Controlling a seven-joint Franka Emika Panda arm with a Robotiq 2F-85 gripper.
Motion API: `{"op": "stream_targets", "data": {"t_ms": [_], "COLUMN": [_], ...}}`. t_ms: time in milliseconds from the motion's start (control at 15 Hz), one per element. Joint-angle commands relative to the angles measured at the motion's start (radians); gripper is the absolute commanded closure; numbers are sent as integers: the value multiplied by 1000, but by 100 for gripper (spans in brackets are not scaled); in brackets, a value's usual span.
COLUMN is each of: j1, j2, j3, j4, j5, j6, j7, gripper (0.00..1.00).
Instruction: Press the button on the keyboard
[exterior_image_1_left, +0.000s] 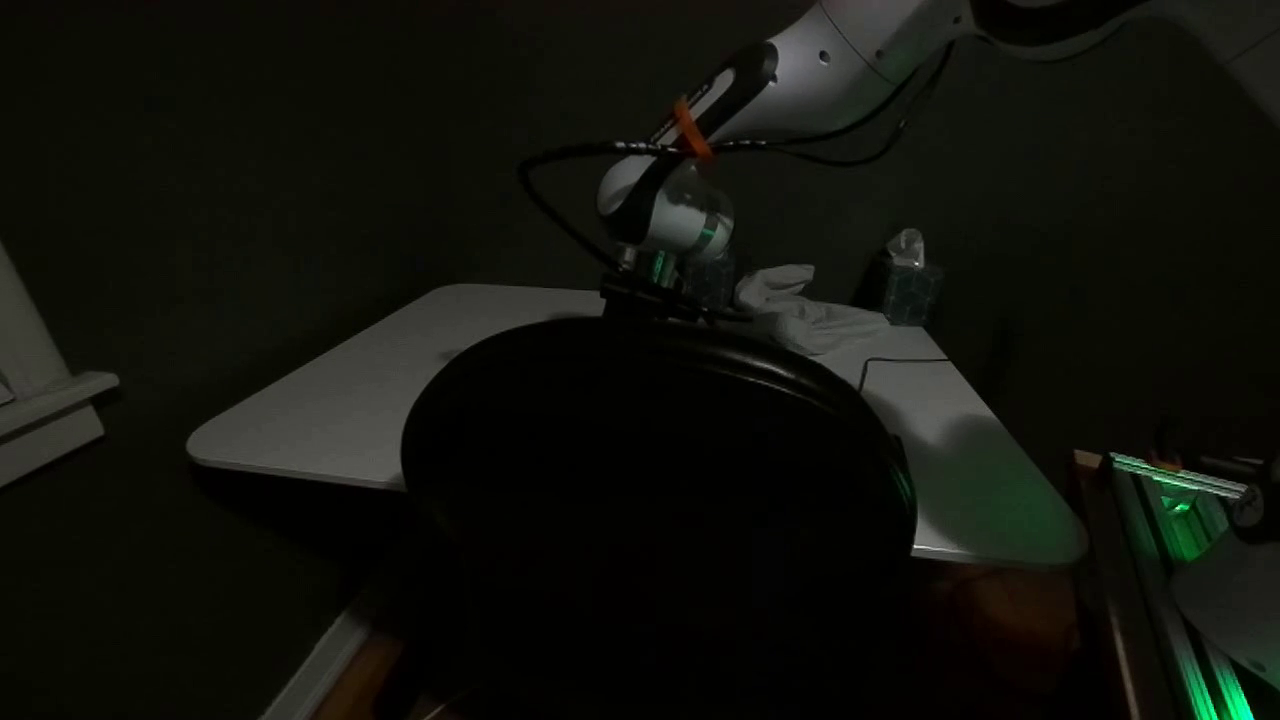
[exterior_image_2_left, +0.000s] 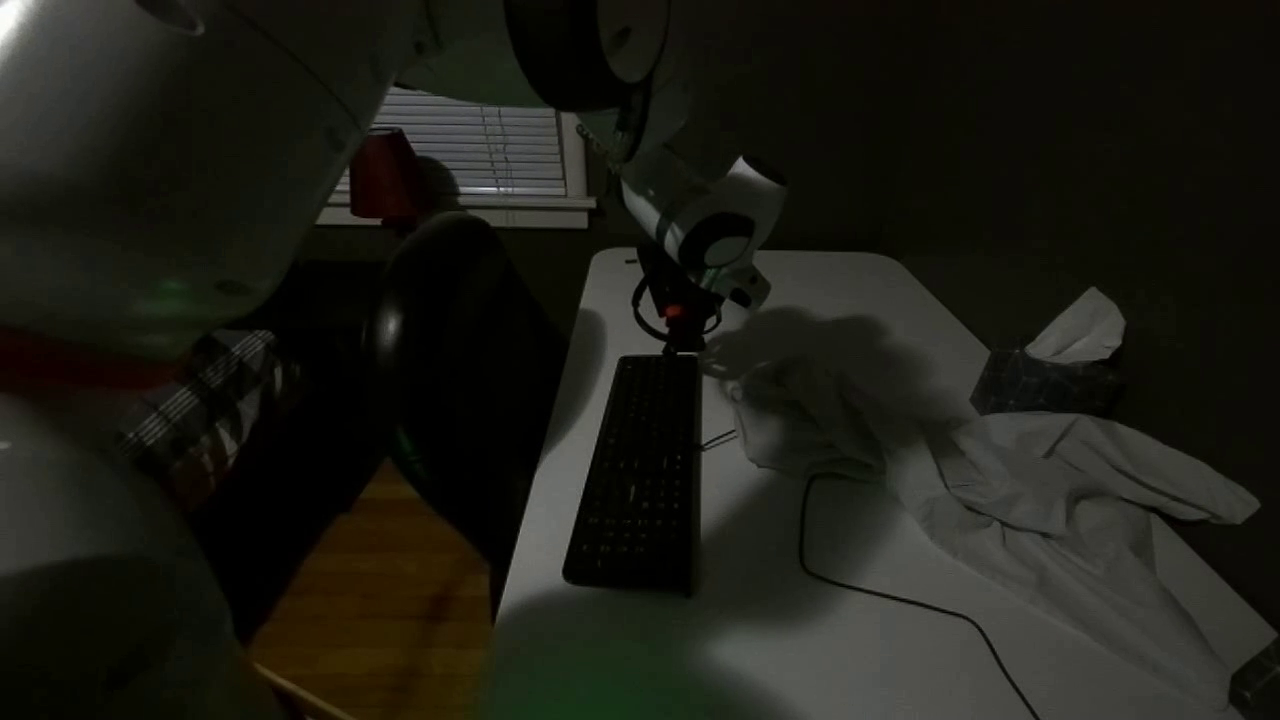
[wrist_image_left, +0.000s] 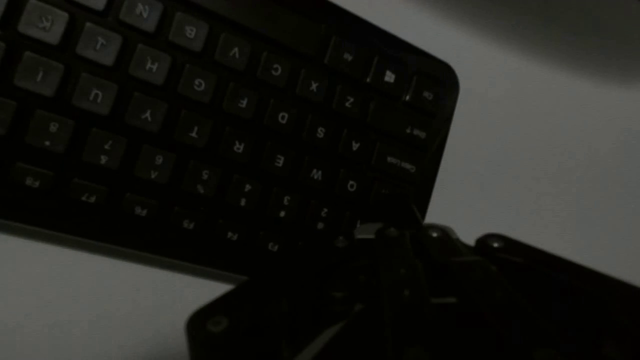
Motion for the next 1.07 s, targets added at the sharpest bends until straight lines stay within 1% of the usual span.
{"op": "stream_targets", "data": {"t_ms": [0,600,800,1000], "j1": [-8,-10,-9,0], "j2": [34,47,16,-27], "j3": [5,0,5,-4], "j4": [26,24,4,-34], "j5": [24,20,20,5], "j6": [-1,-1,-5,3], "j7": [-21,-20,-29,-43], "gripper": [100,100,100,100]}}
